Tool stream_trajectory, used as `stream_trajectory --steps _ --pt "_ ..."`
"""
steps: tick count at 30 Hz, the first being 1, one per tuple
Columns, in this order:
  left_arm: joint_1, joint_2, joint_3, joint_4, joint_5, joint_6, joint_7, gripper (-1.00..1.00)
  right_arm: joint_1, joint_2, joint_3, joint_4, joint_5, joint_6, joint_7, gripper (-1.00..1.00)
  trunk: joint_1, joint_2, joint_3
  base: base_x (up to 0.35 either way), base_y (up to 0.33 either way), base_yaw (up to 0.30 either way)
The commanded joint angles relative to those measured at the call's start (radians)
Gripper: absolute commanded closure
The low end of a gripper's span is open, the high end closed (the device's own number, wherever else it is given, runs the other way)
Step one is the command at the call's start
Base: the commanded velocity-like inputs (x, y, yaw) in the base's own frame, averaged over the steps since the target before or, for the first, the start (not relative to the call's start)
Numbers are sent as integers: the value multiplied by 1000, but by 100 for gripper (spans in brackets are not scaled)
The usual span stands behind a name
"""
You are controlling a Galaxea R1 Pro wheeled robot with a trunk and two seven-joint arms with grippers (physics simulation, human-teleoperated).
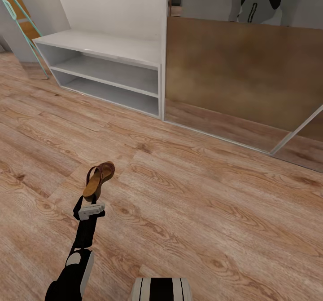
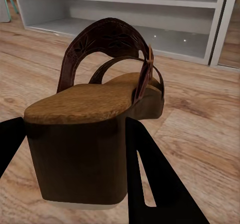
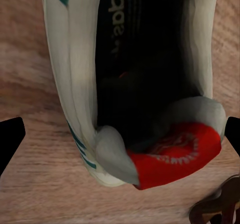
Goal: Pick up the two gym shoes and the two sandals from the corridor floor and place them onto the hallstand (shoe rack) in the corridor, making sure they are on the rack and not on the floor. Arrange them so the two gym shoes are next to each other and the two sandals are next to each other.
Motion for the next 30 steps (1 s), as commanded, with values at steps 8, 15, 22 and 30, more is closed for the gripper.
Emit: stream_trajectory --steps 8,15,22,30 --pt "0 0 0 0 0 0 0 100 0 0 0 0 0 -2 0 -100 0 0 0 0 0 0" --pt "0 0 0 0 0 0 0 100 1 0 0 0 0 -2 0 -100 0 0 0 0 0 0" --pt "0 0 0 0 0 0 0 100 0 0 0 0 0 -2 0 -100 0 0 0 0 0 0" --pt "0 0 0 1 0 0 0 100 1 0 0 0 0 -1 0 -100 0 0 0 0 0 0"
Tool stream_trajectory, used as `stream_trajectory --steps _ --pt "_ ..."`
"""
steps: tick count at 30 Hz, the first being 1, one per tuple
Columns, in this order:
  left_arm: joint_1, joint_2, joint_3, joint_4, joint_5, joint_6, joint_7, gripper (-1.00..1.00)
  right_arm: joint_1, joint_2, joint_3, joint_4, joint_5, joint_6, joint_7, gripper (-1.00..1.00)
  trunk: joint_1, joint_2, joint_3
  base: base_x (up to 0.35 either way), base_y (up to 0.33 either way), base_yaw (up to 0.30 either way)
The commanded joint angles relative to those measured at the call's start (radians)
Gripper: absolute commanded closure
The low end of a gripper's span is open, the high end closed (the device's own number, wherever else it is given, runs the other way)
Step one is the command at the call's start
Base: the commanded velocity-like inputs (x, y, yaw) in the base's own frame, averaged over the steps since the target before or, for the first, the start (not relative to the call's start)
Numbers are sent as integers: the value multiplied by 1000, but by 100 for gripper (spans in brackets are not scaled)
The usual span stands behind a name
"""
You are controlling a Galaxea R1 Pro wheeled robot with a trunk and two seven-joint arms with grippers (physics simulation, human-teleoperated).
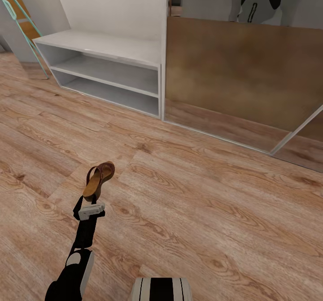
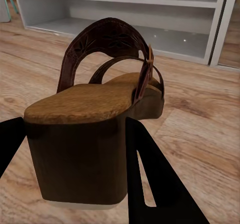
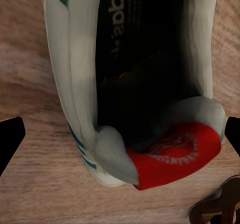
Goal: Pick up the two gym shoes and the two sandals from the corridor floor and place them onto the hallstand (shoe rack) in the corridor, making sure they are on the rack and not on the floor. Arrange them so the two gym shoes are next to each other and the two sandals are next to each other.
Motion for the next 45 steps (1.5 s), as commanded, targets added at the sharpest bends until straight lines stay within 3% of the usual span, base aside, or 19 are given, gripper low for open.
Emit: stream_trajectory --steps 1,9,10,45 --pt "0 0 0 0 0 0 0 100 0 0 0 0 0 0 0 -100 0 0 0 0 0 0" --pt "0 0 0 1 0 0 0 100 0 0 0 0 0 0 0 -100 0 0 0 0 0 0" --pt "0 0 0 1 0 0 0 100 0 0 0 0 0 0 0 100 0 0 0 0 0 0" --pt "0 0 -1 1 0 0 0 100 -1 0 1 0 0 0 0 100 0 0 0 0 0 0"
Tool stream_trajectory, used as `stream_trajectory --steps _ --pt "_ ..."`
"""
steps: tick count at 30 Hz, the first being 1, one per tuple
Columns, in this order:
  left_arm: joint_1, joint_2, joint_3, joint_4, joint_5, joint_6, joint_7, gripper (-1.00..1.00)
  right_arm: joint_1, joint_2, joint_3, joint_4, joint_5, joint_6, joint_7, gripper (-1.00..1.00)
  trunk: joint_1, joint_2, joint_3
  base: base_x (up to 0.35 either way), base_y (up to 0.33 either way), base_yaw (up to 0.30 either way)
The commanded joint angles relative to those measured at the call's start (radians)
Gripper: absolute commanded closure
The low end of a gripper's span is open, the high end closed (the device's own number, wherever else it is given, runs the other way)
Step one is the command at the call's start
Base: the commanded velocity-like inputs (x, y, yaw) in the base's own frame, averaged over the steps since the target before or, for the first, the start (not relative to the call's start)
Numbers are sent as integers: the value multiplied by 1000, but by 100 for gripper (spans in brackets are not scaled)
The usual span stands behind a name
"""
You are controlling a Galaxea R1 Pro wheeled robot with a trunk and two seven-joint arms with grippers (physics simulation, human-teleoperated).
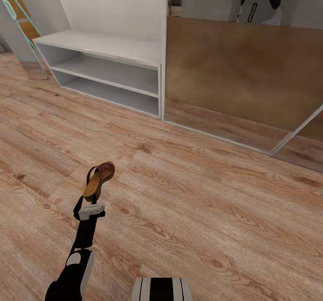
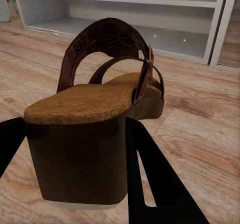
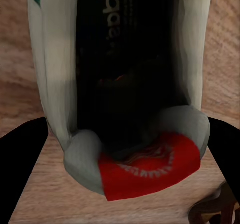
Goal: Pick up the two gym shoes and the two sandals from the corridor floor and place them onto the hallstand (shoe rack) in the corridor, making sure they are on the rack and not on the floor. Arrange them so the two gym shoes are next to each other and the two sandals are next to each other.
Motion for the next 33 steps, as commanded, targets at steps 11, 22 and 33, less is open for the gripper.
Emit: stream_trajectory --steps 11,22,33 --pt "0 0 0 0 0 0 0 100 1 0 -3 -1 1 0 0 100 0 0 0 0 0 0" --pt "0 0 -1 -1 0 0 0 100 0 0 -4 -1 1 0 0 100 -3 2 27 0 0 0" --pt "0 0 -1 0 0 0 0 100 0 0 -4 -1 1 0 0 100 -3 2 27 0 0 0"
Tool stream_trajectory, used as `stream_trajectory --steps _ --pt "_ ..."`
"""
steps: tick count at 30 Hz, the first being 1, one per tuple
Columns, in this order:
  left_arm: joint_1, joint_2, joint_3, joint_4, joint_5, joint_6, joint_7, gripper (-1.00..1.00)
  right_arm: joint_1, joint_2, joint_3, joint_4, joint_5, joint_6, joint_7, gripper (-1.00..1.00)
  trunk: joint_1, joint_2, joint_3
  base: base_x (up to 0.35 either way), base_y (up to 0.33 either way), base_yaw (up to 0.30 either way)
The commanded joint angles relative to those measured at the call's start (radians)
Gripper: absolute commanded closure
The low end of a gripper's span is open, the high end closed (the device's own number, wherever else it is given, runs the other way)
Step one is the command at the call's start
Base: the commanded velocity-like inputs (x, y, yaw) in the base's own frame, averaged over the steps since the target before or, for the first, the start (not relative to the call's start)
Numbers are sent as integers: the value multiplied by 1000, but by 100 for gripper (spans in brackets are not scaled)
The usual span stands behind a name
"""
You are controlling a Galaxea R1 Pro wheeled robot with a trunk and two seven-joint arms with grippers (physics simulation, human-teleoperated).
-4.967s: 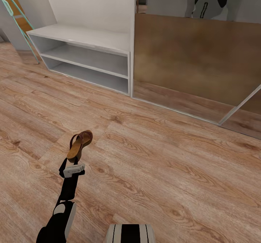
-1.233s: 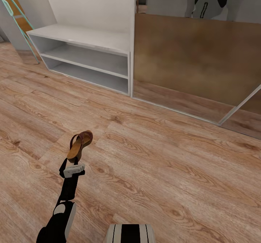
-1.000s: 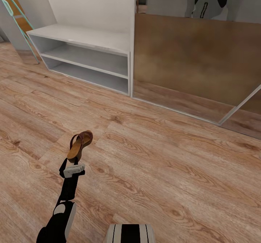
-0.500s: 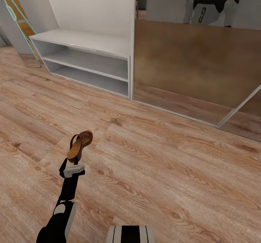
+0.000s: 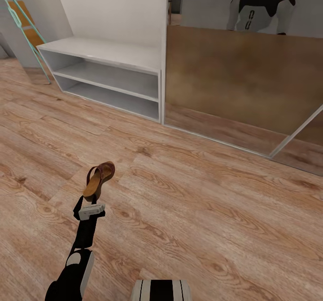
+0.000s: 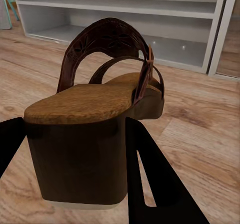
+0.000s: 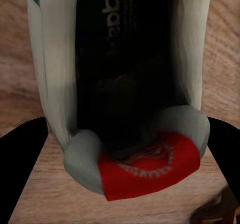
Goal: Pick up the two gym shoes and the two sandals from the corridor floor and place them onto the hallstand (shoe rack) in the corridor, making sure they are on the rack and not on the floor. Arrange them so the two gym shoes are next to each other and the two sandals are next to each other.
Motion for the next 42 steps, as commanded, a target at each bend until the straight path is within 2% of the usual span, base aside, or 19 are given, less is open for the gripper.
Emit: stream_trajectory --steps 1,10,42 --pt "0 0 0 0 0 0 0 100 0 0 -2 -1 0 0 1 100 0 0 0 0 0 0" --pt "0 0 0 0 0 0 0 100 0 1 -1 -1 0 0 1 100 0 0 0 0 0 0" --pt "0 -1 0 0 0 1 0 100 0 3 -1 -1 0 0 1 100 -14 7 124 0 0 0"
